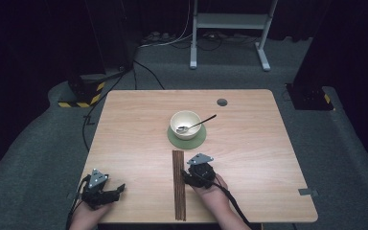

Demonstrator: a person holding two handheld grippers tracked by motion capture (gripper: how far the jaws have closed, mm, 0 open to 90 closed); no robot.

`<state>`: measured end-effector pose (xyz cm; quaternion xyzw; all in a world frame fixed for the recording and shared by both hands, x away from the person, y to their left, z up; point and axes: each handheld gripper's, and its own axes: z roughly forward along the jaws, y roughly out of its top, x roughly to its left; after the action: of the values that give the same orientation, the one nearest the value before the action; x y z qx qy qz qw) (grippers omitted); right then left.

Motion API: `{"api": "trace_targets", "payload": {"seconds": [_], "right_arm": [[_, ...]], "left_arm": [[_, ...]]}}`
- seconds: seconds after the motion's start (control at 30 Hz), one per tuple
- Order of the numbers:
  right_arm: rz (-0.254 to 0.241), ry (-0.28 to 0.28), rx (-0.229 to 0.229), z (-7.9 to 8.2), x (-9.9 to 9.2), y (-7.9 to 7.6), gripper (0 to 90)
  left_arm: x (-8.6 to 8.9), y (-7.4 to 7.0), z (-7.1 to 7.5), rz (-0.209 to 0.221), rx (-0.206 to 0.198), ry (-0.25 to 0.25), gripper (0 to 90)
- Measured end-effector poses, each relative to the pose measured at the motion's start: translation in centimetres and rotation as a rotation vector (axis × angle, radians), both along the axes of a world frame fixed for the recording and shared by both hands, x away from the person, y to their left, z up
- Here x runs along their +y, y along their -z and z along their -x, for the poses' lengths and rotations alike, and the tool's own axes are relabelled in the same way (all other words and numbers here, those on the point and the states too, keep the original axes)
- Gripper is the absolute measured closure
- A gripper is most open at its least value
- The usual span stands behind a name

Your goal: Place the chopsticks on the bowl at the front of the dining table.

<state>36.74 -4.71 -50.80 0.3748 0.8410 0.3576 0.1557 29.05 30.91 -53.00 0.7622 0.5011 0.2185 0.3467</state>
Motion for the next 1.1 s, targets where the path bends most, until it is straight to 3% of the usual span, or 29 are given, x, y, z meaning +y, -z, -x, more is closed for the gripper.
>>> {"api": "trace_targets", "payload": {"seconds": [0.37, 0.77, 1.1], "right_arm": [[0.008, 0.016, -0.006, -0.5, 0.5, 0.4, 54.6], [0.030, 0.007, 0.000, -0.6, 0.7, 0.8, 55.7], [0.030, 0.010, 0.015, -0.5, -0.4, 1.0, 63.4]], "left_arm": [[0.0, 0.0, 0.0, 0.000, -0.001, 0.002, 21.0], [0.0, 0.0, 0.0, 0.006, -0.002, -0.001, 21.0], [0.0, 0.0, 0.0, -0.002, 0.001, 0.006, 21.0]]}}
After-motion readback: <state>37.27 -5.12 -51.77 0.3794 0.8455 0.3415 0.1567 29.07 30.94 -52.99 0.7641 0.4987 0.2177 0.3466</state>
